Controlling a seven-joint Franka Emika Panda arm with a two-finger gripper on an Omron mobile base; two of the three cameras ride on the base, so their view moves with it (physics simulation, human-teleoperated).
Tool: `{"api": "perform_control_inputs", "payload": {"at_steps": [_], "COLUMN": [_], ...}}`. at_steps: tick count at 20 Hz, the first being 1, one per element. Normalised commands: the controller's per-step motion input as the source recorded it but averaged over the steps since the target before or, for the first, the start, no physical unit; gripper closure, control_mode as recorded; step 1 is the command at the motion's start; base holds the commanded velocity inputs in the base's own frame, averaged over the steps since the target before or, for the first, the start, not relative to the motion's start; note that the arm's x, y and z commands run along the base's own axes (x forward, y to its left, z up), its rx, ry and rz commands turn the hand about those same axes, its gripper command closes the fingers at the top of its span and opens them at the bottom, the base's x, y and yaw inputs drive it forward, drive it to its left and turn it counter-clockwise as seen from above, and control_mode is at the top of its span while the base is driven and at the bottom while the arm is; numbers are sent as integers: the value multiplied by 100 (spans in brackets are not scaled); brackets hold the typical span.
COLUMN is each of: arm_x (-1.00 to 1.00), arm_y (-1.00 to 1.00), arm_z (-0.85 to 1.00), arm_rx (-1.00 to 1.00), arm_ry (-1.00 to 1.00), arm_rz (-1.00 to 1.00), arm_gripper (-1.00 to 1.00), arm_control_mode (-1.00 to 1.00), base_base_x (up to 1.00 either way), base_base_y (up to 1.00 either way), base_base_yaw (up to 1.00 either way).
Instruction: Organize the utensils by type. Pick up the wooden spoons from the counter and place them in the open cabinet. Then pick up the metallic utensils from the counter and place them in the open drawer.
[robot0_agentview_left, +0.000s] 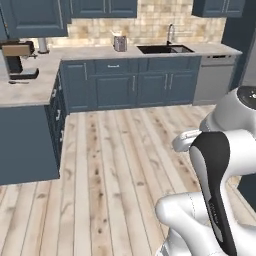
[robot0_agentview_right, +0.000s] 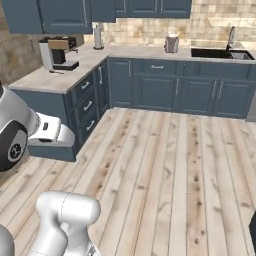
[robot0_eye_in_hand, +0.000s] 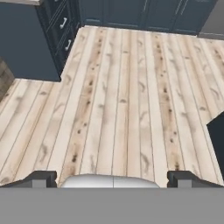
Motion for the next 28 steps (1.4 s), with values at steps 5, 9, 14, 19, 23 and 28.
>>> {"api": "perform_control_inputs", "payload": {"at_steps": [5, 9, 14, 19, 23, 28], "arm_x": [0, 0, 0, 0, 0, 0], "arm_y": [0, 0, 0, 0, 0, 0], "arm_z": [0, 0, 0, 0, 0, 0], "arm_rx": [0, 0, 0, 0, 0, 0], "arm_ry": [0, 0, 0, 0, 0, 0], "arm_rz": [0, 0, 0, 0, 0, 0], "arm_gripper": [-100, -100, -100, -100, -100, -100], "arm_control_mode": [100, 100, 100, 100, 100, 100], "base_base_x": [100, 100, 100, 100, 100, 100], "base_base_y": [-8, -36, -44, -39, -35, -36], "base_base_yaw": [26, 12, 4, 8, 8, 7]}}
